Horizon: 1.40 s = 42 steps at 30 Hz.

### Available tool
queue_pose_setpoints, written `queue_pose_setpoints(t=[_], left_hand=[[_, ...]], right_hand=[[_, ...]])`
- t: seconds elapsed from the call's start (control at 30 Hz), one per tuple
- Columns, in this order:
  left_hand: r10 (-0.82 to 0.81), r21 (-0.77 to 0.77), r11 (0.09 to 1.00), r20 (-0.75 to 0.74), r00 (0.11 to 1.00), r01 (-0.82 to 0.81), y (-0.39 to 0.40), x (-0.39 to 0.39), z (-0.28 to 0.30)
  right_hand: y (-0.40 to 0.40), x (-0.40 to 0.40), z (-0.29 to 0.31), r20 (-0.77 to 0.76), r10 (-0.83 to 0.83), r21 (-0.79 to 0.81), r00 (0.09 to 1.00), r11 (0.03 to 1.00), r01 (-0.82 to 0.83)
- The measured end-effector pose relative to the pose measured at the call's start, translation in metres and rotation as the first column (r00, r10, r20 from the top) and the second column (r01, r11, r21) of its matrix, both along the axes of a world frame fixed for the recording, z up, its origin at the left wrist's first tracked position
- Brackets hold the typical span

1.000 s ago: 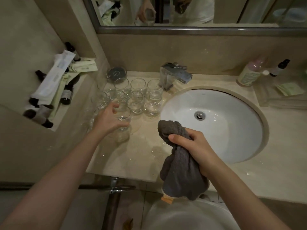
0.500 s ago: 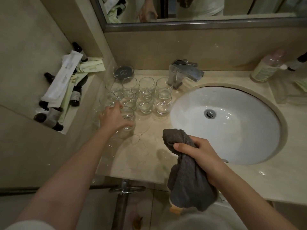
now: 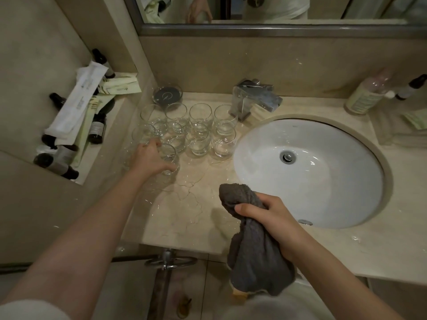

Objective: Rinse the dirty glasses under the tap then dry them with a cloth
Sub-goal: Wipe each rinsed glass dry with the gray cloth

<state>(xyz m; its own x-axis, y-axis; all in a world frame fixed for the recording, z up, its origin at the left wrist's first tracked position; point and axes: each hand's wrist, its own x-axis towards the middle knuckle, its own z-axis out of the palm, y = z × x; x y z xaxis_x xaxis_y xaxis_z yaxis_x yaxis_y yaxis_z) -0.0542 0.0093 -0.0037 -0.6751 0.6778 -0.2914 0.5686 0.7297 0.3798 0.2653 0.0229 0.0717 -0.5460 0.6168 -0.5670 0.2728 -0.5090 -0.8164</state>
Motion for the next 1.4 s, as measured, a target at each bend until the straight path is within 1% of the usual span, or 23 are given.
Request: queue_pose_setpoints(t=[0.23,0.43,0.67,0.73,0.87,0.97,1.03,1.1,1.2,1.3,1.4], left_hand=[[-0.011,0.069,0.998,0.047,0.999,0.007,-0.003,-0.006,-0.003],[-0.019,0.113,0.993,0.037,0.999,0.014,-0.006,-0.006,-0.006],[-0.029,0.123,0.992,0.045,0.999,0.024,-0.010,-0.004,-0.004],[-0.042,0.133,0.990,0.035,0.998,0.037,-0.011,-0.002,0.000],[-0.049,0.206,0.977,-0.006,0.999,0.049,-0.014,0.005,0.012],[-0.094,0.258,0.961,-0.045,0.995,0.103,-0.016,0.017,0.023],[-0.138,0.259,0.955,-0.044,0.989,0.145,-0.014,0.031,0.032],[-0.203,0.240,0.950,-0.012,0.979,0.200,-0.011,0.048,0.038],[-0.281,0.227,0.936,0.015,0.959,0.271,0.001,0.081,0.041],[-0.339,0.255,0.913,0.038,0.940,0.318,0.023,0.121,0.040],[-0.444,0.255,0.872,0.051,0.895,0.418,0.052,0.172,0.039]], right_hand=[[0.000,-0.004,0.000,-0.002,0.019,-0.012,1.000,1.000,-0.019],[-0.003,-0.012,0.000,-0.004,0.010,-0.022,1.000,1.000,-0.011],[-0.003,-0.014,-0.003,0.006,-0.005,-0.006,1.000,1.000,0.005],[-0.002,-0.012,-0.004,0.003,-0.016,-0.012,1.000,1.000,0.016],[0.001,-0.007,-0.005,-0.014,-0.054,-0.045,0.998,0.998,0.054],[0.006,0.000,-0.003,-0.029,-0.075,-0.042,0.997,0.996,0.073],[0.010,0.008,-0.001,-0.048,-0.101,-0.043,0.994,0.994,0.099],[0.017,0.021,0.000,-0.056,-0.143,-0.052,0.988,0.989,0.140],[0.029,0.047,-0.002,-0.054,-0.243,-0.077,0.969,0.968,0.239],[0.040,0.083,-0.003,-0.047,-0.360,-0.104,0.932,0.929,0.354],[0.050,0.129,-0.006,-0.056,-0.478,-0.128,0.877,0.874,0.468]])
